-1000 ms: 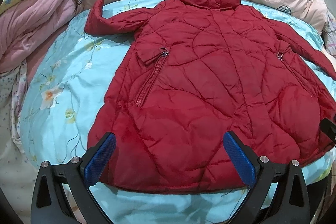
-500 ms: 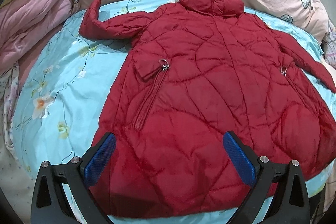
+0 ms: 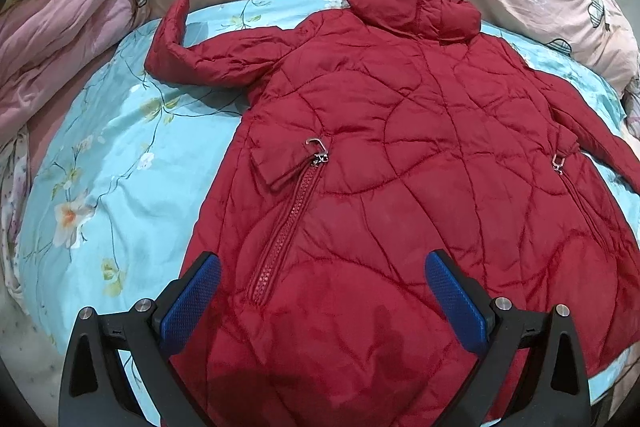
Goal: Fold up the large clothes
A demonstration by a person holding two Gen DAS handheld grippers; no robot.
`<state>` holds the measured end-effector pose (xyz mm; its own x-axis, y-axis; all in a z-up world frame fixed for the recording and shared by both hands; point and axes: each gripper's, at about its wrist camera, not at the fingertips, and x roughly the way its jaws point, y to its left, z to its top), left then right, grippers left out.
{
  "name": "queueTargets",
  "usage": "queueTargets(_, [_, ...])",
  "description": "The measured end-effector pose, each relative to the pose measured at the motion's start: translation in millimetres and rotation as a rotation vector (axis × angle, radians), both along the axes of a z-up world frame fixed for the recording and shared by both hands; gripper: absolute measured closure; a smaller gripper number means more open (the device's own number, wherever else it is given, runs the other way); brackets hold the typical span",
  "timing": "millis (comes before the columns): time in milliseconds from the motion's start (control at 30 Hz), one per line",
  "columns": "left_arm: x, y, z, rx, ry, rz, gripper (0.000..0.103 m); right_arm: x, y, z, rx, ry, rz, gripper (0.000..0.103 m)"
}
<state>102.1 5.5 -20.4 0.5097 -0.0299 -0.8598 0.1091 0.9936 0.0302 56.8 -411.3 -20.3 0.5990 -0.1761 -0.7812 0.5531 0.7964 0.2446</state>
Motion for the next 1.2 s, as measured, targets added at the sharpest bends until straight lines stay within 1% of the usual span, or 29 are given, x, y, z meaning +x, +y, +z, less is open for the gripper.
queueTargets(67, [4.5,-1.8,-4.1,-0.002,0.010,0.002,0.001,1.5,-24.4,-7.0,0.034,-0.024,-0.040,0.000])
queueTargets(167, [7.7,-5.7,-13.2,0.005,0.052,-0.005,0.001,7.1,-63.9,-22.8,0.115,-0.061,-0.099,0.004])
queueTargets(200, [8.1,-6.8,-16.0,0.007,0.068,-0.007,0.001,9.0,-74.5,-27.0,0.135,-0.071,-0.117,0.009])
queueTargets(233, [9.7,-8.6,-17.6,0.006,0.068,-0.010,0.001,11.9,-85.5,-31.2,0.147,-0.082,-0.132,0.015])
queueTargets(333, [14.1,-14.7,-23.3,0.009,0.087,-0.020,0.001,20.2,-109.5,-44.6,0.183,-0.085,-0.169,0.019])
queueTargets(367, [15.8,-16.1,-23.2,0.003,0.078,-0.023,0.001,22.4,-117.9,-49.7,0.204,-0.090,-0.182,0.020])
queueTargets(433, [18.7,-18.5,-22.9,-0.003,0.066,-0.026,0.001,27.1,-134.6,-60.8,0.236,-0.087,-0.224,0.029])
queueTargets(467, [20.9,-19.8,-22.7,0.001,0.066,-0.027,0.001,27.6,-141.6,-63.0,0.235,-0.089,-0.241,0.032])
queueTargets(533, [23.7,-20.7,-22.3,-0.005,0.049,-0.029,0.001,29.9,-156.0,-65.1,0.229,-0.104,-0.273,0.041])
queueTargets(667, [31.7,-21.6,-23.5,-0.008,0.035,-0.021,0.001,37.4,-174.1,-61.9,0.208,-0.133,-0.311,0.045])
queueTargets(700, [33.5,-21.8,-24.9,-0.012,0.034,-0.018,0.001,41.2,-175.1,-59.6,0.190,-0.131,-0.314,0.051])
queueTargets(733, [35.2,-22.0,-26.3,-0.015,0.040,-0.016,0.001,44.7,-175.5,-57.7,0.176,-0.132,-0.311,0.060])
queueTargets(833, [37.9,-21.8,-28.6,-0.019,0.047,-0.013,0.001,58.2,-169.0,-46.3,0.117,-0.134,-0.277,0.077])
queueTargets(900, [39.3,-21.5,-29.1,-0.020,0.046,-0.013,0.001,69.3,-160.1,-35.4,0.061,-0.139,-0.243,0.082])
queueTargets(933, [40.3,-20.7,-29.3,-0.023,0.044,-0.012,0.001,75.5,-153.0,-28.0,0.027,-0.141,-0.221,0.087])
queueTargets(967, [41.1,-19.9,-29.2,-0.030,0.043,-0.011,0.001,80.4,-145.9,-23.0,0.008,-0.143,-0.198,0.089])
queueTargets(1067, [43.2,-16.6,-29.7,-0.051,0.042,-0.010,0.001,100.1,-118.2,-6.2,-0.048,-0.149,-0.103,0.089])
queueTargets(1133, [44.4,-13.3,-29.1,-0.064,0.037,-0.013,0.001,116.9,-86.0,7.2,-0.100,-0.154,-0.008,0.089])
queueTargets(1200, [44.4,-11.3,-26.8,-0.066,0.027,-0.014,0.001,130.0,-55.9,15.8,-0.126,-0.161,0.070,0.090])
